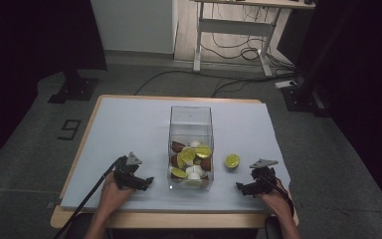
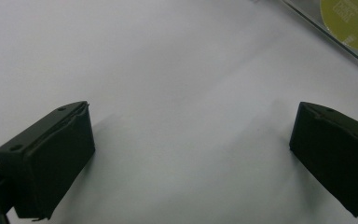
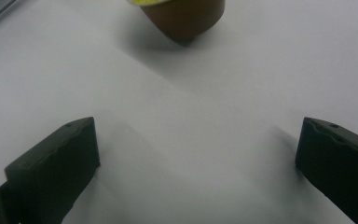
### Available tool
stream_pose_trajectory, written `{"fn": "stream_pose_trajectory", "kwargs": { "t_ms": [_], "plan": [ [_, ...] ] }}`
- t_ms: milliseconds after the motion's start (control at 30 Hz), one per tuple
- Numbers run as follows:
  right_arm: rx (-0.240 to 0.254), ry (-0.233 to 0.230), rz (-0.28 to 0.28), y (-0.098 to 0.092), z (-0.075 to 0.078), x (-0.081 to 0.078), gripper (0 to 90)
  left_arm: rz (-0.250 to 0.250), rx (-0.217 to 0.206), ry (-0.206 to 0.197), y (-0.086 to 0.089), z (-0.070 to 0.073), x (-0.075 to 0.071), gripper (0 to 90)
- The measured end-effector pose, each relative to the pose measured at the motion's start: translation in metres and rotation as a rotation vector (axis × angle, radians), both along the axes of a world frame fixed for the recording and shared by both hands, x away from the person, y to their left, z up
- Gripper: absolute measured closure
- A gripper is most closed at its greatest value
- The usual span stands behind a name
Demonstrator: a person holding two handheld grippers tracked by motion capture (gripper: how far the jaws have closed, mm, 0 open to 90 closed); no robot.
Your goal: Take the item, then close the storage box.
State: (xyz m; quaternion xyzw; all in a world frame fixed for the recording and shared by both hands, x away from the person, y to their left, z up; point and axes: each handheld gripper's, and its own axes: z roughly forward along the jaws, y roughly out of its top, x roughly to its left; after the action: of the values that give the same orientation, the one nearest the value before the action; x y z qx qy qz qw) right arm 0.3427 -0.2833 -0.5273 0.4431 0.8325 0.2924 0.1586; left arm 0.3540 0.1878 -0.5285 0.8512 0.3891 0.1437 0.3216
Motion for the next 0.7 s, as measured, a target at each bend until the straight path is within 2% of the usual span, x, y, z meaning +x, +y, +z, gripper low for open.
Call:
{"fn": "stream_pose_trajectory", "kwargs": {
  "t_ms": [33, 267, 600, 700],
  "plan": [
    [0.015, -0.004, -0.005, -0.0012, -0.0007, -0.0001, 0.0, 0.0, 0.0, 0.0, 0.0, 0.0, 0.0, 0.0],
    [0.023, -0.02, -0.004, -0.0021, -0.0024, -0.002, 0.0, 0.0, 0.0, 0.0, -0.0002, 0.0001, 0.0, 0.0],
    [0.018, -0.014, -0.005, -0.0016, -0.0015, -0.0017, 0.0, -0.001, 0.001, -0.001, -0.0001, 0.0002, -0.0001, 0.0],
    [0.014, -0.009, -0.005, -0.0017, 0.0004, -0.0025, 2.7, -0.002, 0.005, -0.003, -0.0002, 0.0006, -0.0006, 0.0]
  ]
}}
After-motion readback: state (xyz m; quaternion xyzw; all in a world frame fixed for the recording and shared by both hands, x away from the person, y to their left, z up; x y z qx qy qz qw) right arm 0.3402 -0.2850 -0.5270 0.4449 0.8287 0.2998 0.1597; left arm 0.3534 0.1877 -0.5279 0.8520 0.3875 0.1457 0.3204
